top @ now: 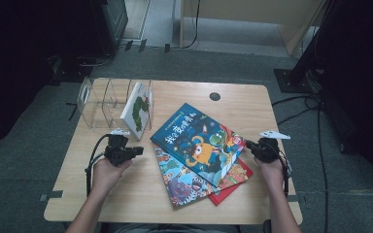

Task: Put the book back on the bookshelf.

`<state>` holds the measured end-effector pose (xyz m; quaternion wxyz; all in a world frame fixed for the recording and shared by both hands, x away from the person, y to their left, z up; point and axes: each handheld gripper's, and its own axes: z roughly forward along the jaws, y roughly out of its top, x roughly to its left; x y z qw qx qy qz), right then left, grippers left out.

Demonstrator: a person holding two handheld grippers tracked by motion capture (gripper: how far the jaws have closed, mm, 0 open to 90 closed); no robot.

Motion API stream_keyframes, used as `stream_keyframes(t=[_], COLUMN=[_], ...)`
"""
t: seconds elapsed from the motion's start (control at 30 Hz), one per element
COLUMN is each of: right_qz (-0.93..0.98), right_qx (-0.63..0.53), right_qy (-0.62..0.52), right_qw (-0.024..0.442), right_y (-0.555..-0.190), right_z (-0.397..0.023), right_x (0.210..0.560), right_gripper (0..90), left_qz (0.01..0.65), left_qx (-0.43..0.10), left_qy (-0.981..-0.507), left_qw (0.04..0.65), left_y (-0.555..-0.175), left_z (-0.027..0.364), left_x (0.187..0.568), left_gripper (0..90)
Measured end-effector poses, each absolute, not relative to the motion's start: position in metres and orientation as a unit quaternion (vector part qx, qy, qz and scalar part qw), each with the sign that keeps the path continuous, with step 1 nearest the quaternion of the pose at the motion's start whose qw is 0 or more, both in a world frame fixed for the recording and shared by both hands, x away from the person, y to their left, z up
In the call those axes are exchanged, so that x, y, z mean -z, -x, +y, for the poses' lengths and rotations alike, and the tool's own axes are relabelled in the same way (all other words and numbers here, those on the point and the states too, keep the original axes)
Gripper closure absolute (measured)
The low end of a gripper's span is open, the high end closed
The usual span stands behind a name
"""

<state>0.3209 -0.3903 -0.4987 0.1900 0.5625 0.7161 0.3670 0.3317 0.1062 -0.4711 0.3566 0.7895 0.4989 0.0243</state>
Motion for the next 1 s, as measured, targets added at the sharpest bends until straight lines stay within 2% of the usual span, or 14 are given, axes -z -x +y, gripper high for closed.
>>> stream_keyframes(t=[0.5, 1.0], right_qz=[0.712, 0.714], right_qx=[-0.379, -0.388], right_qy=[-0.559, -0.548], right_qw=[0.191, 0.2], right_y=[-0.345, -0.345], right_z=[-0.379, -0.371], right_x=[0.502, 0.502], right_gripper=[90.0, 90.0], left_qz=[0.517, 0.516], left_qx=[-0.033, -0.064], left_qy=[-0.781, -0.785], left_qw=[0.349, 0.336], left_y=[-0.339, -0.358], left_z=[0.114, 0.107], left_x=[0.476, 0.481], left_gripper=[87.4, 86.5])
